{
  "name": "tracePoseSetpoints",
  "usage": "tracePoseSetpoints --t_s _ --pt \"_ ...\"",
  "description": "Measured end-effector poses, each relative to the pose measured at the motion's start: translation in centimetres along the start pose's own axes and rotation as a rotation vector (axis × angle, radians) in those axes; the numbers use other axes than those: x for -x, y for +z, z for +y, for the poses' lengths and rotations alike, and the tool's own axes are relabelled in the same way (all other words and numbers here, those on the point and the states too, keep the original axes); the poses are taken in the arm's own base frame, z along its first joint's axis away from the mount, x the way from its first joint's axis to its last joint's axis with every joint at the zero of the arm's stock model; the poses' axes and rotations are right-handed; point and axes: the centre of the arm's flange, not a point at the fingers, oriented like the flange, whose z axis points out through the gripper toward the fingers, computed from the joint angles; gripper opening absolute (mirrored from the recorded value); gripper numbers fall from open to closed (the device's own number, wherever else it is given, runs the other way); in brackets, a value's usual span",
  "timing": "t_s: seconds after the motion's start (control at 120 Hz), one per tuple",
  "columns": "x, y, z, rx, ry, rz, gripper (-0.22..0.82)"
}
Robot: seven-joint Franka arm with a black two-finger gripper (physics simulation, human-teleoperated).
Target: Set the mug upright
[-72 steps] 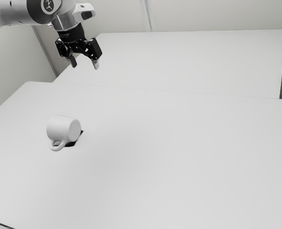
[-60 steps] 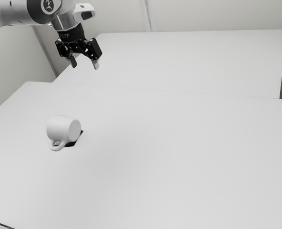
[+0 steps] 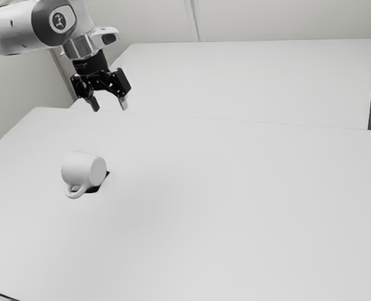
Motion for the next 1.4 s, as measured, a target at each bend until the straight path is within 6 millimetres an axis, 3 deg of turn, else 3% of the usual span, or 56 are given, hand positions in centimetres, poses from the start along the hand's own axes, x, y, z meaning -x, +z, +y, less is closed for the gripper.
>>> tracePoseSetpoints --t_s 0.192,0.4,0.642,0.883,1.158,1.4 --pt "-0.7 1.5 -4.5 0.061 -0.020 -0.016 0.60" --pt "-1.9 4.3 -13.6 0.141 0.014 -0.014 0.60" --pt "-2.3 9.2 -22.3 0.266 0.081 -0.015 0.60" --pt "-2.3 14.5 -29.6 0.388 0.124 -0.005 0.60" --pt "-2.5 17.1 -34.2 0.485 0.199 0.051 0.60" --pt "-2.8 19.1 -36.3 0.541 0.240 0.094 0.60"
